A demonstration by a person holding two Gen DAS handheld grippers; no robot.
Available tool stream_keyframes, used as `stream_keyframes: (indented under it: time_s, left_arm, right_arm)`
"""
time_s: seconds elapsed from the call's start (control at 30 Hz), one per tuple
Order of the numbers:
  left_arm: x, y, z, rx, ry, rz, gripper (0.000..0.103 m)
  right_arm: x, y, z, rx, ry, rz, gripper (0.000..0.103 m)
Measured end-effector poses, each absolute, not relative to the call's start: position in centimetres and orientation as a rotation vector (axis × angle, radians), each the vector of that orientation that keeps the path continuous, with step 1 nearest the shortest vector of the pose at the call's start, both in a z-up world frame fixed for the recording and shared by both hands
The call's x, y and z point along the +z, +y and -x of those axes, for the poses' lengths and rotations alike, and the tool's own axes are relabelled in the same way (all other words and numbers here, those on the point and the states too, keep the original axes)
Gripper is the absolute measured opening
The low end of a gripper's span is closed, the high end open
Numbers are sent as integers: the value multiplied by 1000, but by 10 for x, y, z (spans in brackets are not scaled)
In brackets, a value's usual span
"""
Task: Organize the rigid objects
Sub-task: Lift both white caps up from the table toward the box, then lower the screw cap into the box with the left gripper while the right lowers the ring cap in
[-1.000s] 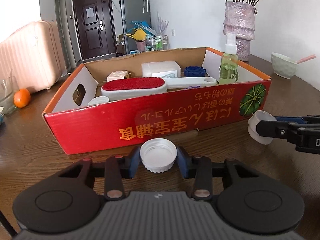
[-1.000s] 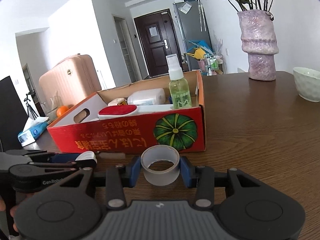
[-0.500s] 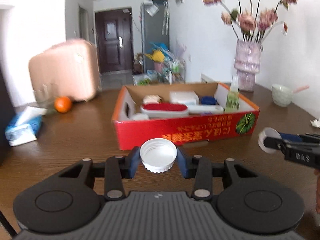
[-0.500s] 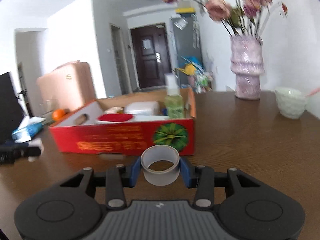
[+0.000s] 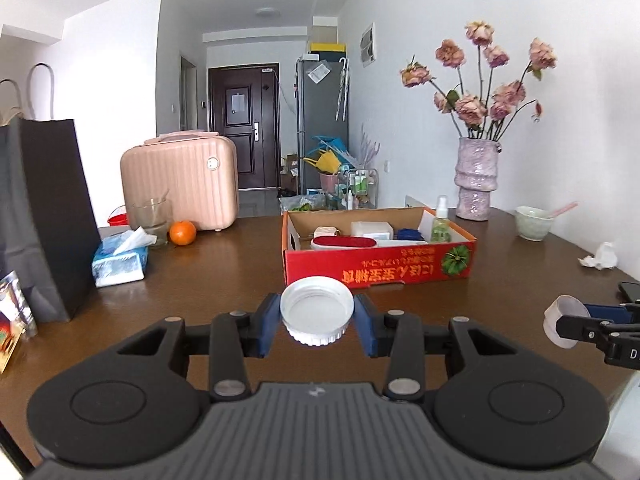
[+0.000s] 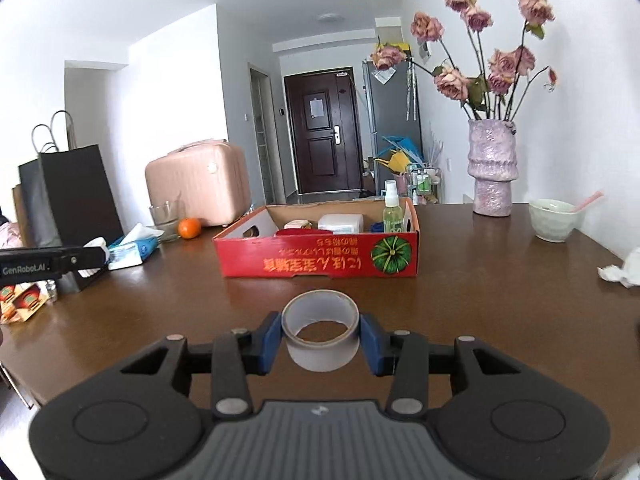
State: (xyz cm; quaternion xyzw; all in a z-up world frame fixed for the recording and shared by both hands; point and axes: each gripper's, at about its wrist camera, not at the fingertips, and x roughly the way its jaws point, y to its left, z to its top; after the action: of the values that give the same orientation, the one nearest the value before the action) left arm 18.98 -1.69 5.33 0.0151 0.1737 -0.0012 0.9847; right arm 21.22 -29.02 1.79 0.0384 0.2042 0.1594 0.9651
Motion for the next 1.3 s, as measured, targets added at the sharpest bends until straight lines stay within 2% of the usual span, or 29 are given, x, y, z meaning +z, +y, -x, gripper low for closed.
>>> stream_keyframes:
  time_s: [0.3,0.6,0.87,1.3]
  left_arm:
    - [48,-12,-131,3,327,-39,41]
    - [45,-6,-135,-2,347,-5,41]
    - [49,-6,-179,-8,336,-23,41]
    - [56,3,-315,-14,318,-80,41]
  right_arm:
    - [30,-285,-160,315,356,-79,42]
    - [29,-285,-163,315,345,-97,42]
    - [32,-276,-206,325,352,-87,42]
    - [47,-249,-346,365,329,-37,42]
